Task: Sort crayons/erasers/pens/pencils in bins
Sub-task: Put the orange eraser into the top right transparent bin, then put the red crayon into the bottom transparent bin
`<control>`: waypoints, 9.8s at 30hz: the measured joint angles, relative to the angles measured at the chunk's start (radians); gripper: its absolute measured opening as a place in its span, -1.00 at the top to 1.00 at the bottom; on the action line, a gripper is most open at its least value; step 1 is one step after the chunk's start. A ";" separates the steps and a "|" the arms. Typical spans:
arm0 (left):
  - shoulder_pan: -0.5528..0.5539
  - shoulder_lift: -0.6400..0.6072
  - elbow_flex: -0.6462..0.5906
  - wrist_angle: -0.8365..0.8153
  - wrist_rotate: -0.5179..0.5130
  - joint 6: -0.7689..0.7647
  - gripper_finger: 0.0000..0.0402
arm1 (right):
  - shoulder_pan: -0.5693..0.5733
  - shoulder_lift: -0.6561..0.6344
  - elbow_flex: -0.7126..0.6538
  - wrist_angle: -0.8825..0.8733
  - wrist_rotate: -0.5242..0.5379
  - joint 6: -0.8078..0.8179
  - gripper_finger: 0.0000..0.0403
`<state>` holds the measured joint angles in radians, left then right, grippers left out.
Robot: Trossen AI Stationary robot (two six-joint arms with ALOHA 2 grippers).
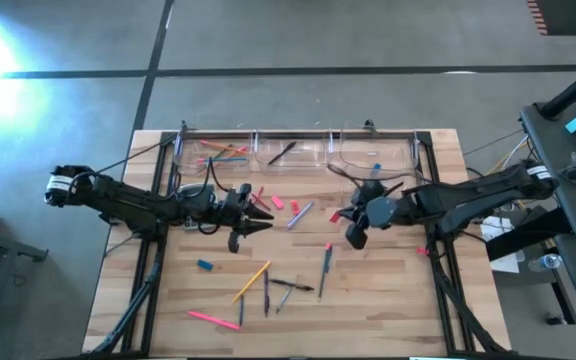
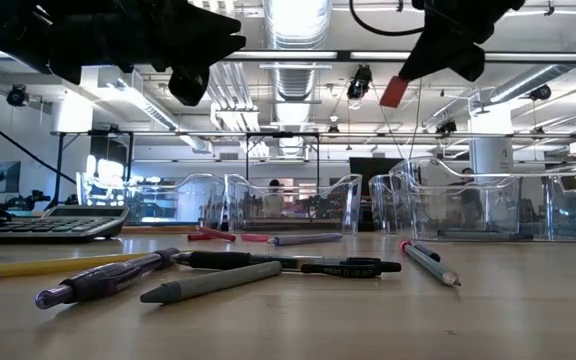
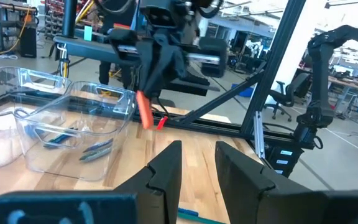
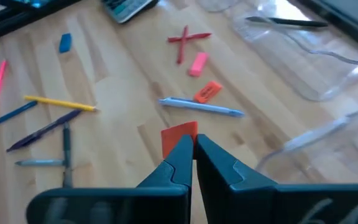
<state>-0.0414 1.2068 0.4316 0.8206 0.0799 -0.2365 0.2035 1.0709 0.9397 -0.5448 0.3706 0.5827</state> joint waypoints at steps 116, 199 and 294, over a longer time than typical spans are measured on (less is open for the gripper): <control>0.018 -0.023 0.084 0.204 -0.089 0.321 0.58 | 0.326 0.221 -0.453 1.405 0.235 -0.475 0.13; -0.158 0.089 0.209 -0.296 -0.200 0.098 0.59 | 0.327 0.356 -0.358 1.409 0.311 -0.430 0.13; -0.005 0.275 0.243 -0.680 -0.612 -0.001 0.00 | 0.338 0.385 -0.361 1.332 0.303 -0.339 0.13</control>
<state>-0.0467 1.4813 0.6746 0.1402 -0.5316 -0.2373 0.5413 1.4563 0.5789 0.7872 0.6739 0.2437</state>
